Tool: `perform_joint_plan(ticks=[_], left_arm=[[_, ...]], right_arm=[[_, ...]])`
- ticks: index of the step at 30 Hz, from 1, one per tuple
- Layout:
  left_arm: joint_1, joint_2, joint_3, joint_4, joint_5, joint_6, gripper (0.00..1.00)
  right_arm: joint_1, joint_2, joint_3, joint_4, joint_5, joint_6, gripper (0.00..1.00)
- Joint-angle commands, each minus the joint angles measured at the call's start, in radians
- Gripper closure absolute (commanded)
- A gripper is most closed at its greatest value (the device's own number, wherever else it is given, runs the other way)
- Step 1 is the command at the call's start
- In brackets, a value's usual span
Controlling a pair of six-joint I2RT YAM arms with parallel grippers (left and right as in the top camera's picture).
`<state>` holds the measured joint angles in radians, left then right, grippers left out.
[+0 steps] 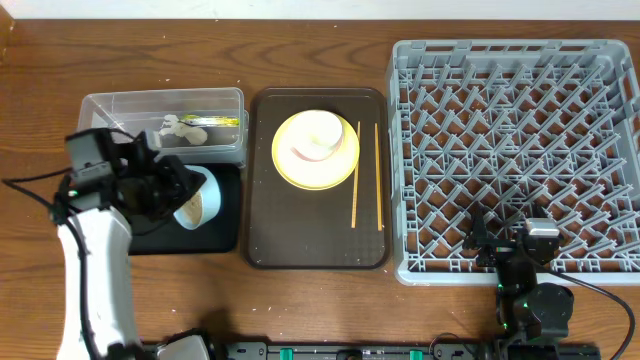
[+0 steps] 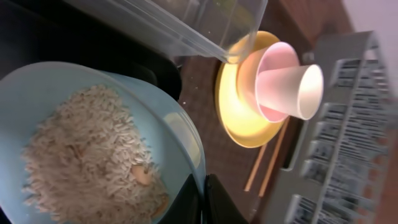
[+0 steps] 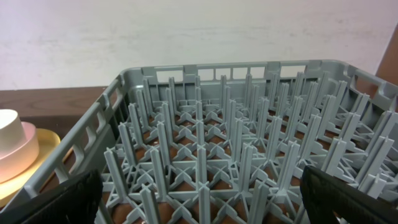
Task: Sort waste into correct bins and load items into the dishwasher rack
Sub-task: 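Lift the blue bowl with the left gripper and move it over the black tray, then tilt the blue bowl with the left gripper to dump rice onto the black tray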
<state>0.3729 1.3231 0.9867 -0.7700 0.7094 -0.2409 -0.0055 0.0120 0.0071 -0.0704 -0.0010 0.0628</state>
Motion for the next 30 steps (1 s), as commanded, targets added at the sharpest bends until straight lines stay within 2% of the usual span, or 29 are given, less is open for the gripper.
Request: perform_joint_plan(ticks=[1, 8, 14, 18, 30], left_arm=[[0.071, 0.07, 0.01, 0.021, 0.236, 0.092, 0.94], [0.192, 0.225, 0.01, 0.053, 0.521, 0.187, 0.94], [0.286, 0.344, 0.009, 0.054, 0.683, 0.268, 0.94], [0.346, 0.405, -0.001, 0.054, 0.856, 0.317, 0.94], [0.451, 0.422, -0.009, -0.031, 0.864, 0.315, 0.94]], right_arm=[[-0.007, -0.005, -0.002, -0.004, 0.0, -0.012, 0.01], [-0.007, -0.005, -0.002, -0.004, 0.0, -0.012, 0.01], [-0.007, -0.005, -0.002, -0.004, 0.0, -0.012, 0.01], [-0.007, -0.005, -0.002, -0.004, 0.0, -0.012, 0.01], [-0.007, -0.005, -0.002, -0.004, 0.0, -0.012, 0.01]])
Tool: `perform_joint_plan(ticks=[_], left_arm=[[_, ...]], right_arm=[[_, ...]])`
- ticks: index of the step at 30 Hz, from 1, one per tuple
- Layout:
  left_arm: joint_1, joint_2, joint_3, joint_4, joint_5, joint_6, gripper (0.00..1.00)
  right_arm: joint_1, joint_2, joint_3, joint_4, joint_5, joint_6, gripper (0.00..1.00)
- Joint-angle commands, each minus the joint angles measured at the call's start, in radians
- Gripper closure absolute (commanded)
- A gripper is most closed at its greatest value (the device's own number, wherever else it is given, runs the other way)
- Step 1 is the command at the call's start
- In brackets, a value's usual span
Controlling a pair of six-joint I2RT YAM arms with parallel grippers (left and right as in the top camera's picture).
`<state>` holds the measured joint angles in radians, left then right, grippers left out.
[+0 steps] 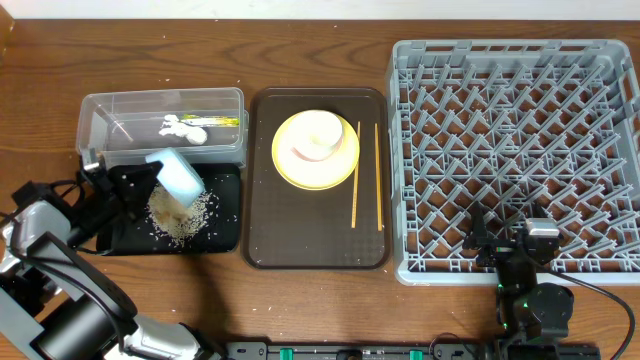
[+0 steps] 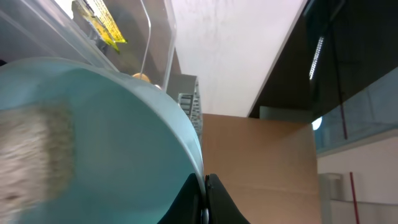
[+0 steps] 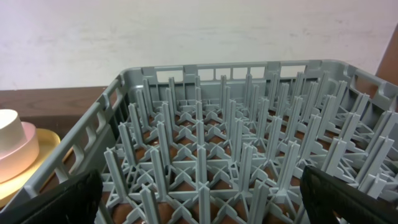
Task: Sort waste into correct bins and load items into the dishwasher rack
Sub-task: 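Tilt the blue bowl with the left gripper to dump rice onto the black tray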
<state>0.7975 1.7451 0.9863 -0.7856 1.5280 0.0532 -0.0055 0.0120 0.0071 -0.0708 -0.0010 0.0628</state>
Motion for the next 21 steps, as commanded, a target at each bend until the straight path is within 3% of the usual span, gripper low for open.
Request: perform_joint_plan(ticks=[1, 8, 11, 15, 17, 21], left_arm=[[0.035, 0.0, -0.008, -0.029, 0.045, 0.02, 0.94], [0.083, -0.002, -0.008, -0.12, 0.045, 0.055, 0.94], [0.082, -0.008, -0.008, -0.228, 0.045, 0.098, 0.94], [0.092, -0.017, -0.008, -0.226, 0.045, 0.151, 0.94], [0.092, -0.02, -0.008, -0.311, 0.045, 0.163, 0.94], [0.097, -0.029, -0.008, -0.293, 0.045, 0.187, 0.94]], right_arm=[[-0.007, -0.005, -0.002, -0.004, 0.0, -0.012, 0.01], [-0.007, -0.005, -0.002, -0.004, 0.0, -0.012, 0.01], [-0.007, -0.005, -0.002, -0.004, 0.0, -0.012, 0.01], [-0.007, -0.005, -0.002, -0.004, 0.0, -0.012, 0.01], [-0.007, -0.005, -0.002, -0.004, 0.0, -0.012, 0.01], [-0.007, -0.005, -0.002, -0.004, 0.0, -0.012, 0.01]])
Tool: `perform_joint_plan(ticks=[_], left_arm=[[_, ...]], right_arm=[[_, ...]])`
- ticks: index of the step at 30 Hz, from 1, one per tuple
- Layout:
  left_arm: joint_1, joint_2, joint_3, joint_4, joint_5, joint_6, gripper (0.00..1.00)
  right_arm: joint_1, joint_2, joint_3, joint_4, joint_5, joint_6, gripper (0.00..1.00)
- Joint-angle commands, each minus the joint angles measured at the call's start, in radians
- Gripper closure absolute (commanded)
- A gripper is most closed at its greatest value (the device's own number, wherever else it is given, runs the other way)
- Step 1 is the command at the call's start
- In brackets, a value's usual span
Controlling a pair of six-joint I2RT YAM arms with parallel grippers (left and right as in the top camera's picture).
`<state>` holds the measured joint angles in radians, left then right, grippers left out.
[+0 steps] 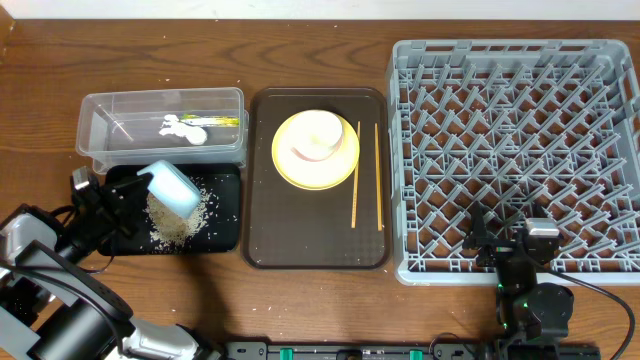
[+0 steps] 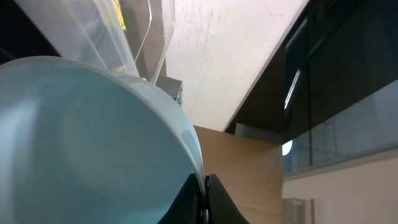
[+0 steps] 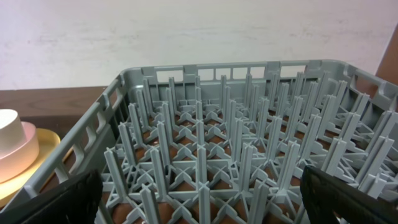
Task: Sort waste into correct bins and load items into the dishwasher rack
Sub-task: 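Tilt the blue bowl with the left gripper to dump rice onto the black tray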
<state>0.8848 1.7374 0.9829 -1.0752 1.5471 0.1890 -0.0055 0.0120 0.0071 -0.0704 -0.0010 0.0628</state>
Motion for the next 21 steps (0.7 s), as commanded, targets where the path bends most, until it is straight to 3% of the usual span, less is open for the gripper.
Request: perform_joint_plan(ticks=[1, 7, 12, 21], left_arm=[[0.01, -0.021, -0.005, -0.015, 0.026, 0.051, 0.94], [0.008, -0.021, -0.005, 0.006, 0.026, 0.058, 0.93], [0.006, -0.048, -0.002, -0.087, 0.026, 0.066, 0.94], [-0.013, -0.277, 0.057, -0.087, -0.125, -0.008, 0.94]], right_arm=[[-0.007, -0.005, -0.002, -0.004, 0.0, -0.012, 0.01], [-0.007, -0.005, -0.002, -0.004, 0.0, -0.012, 0.01], [-0.007, -0.005, -0.002, -0.004, 0.0, -0.012, 0.01], [-0.007, -0.005, -0.002, -0.004, 0.0, -0.012, 0.01]])
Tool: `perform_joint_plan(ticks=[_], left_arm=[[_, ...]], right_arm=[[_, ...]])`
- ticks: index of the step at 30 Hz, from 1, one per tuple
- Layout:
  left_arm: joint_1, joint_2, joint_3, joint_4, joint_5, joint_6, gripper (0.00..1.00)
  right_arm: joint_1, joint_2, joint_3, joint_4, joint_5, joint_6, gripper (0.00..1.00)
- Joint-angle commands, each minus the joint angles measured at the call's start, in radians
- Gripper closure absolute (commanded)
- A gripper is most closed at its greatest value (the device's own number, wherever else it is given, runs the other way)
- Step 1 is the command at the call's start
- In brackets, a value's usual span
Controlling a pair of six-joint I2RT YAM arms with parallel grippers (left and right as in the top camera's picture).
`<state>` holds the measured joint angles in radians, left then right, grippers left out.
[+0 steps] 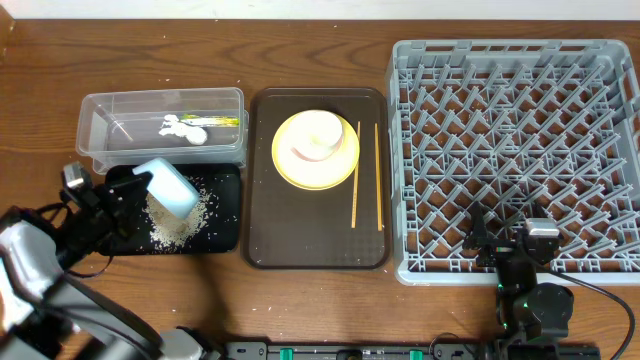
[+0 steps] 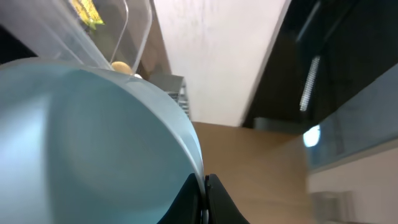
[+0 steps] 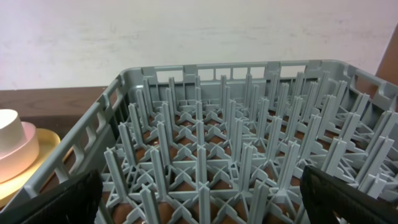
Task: Sort waste into correct bins and load items into the dishwasher rack
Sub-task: 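Tilt the blue bowl with the left gripper to dump rice onto the black tray, then carry the emptied blue bowl back and set it on the brown tray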
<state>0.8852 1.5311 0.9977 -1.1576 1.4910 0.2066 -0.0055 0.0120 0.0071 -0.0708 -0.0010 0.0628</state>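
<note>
My left gripper (image 2: pixel 204 186) is shut on the rim of a light blue bowl (image 1: pixel 170 187), held tipped over the black bin (image 1: pixel 225 235). The bowl's inside (image 2: pixel 87 143) looks empty in the left wrist view. Spilled rice (image 1: pixel 175 222) lies in the black bin. On the brown tray (image 1: pixel 300 240) sit a yellow plate (image 1: pixel 342 165) with a pink bowl and white cup (image 1: pixel 315 135), and two chopsticks (image 1: pixel 355 190). My right gripper (image 3: pixel 199 193) stands open at the near edge of the grey dishwasher rack (image 1: pixel 515 150).
A clear plastic bin (image 1: pixel 160 125) with wrappers stands behind the black bin. The left arm (image 1: pixel 40 250) reaches in from the table's left front. Bare brown table surrounds the bins, tray and rack.
The left gripper and tipped bowl have shifted only slightly over the black bin. The rice pile and the right arm are unchanged.
At first my left gripper held the blue bowl, full of rice, tilted beside the black bin. A second later the bowl was upended and rice lay in the bin. Since then the bowl has stayed tipped and empty over the bin. The right arm never moved.
</note>
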Motion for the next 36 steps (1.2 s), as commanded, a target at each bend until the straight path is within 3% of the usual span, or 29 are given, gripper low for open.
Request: perform_joint_plan(ticks=[1, 10, 17, 27, 36], left_arm=[[-0.024, -0.101, 0.048, -0.004, -0.1, -0.039, 0.94], [-0.226, -0.333, 0.06, 0.142, -0.429, -0.308, 0.94], [-0.529, -0.434, 0.06, 0.275, -0.683, -0.5, 0.94], [-1.085, -0.368, 0.053, 0.295, -1.116, -0.623, 0.94], [-1.391, -0.18, 0.053, 0.398, -1.283, -0.681, 0.94]], right_arm=[[-0.007, -0.005, -0.002, -0.004, 0.0, -0.012, 0.01], [-0.007, -0.005, -0.002, -0.004, 0.0, -0.012, 0.01], [-0.007, -0.005, -0.002, -0.004, 0.0, -0.012, 0.01], [-0.007, -0.005, -0.002, -0.004, 0.0, -0.012, 0.01], [-0.007, -0.005, -0.002, -0.004, 0.0, -0.012, 0.01]])
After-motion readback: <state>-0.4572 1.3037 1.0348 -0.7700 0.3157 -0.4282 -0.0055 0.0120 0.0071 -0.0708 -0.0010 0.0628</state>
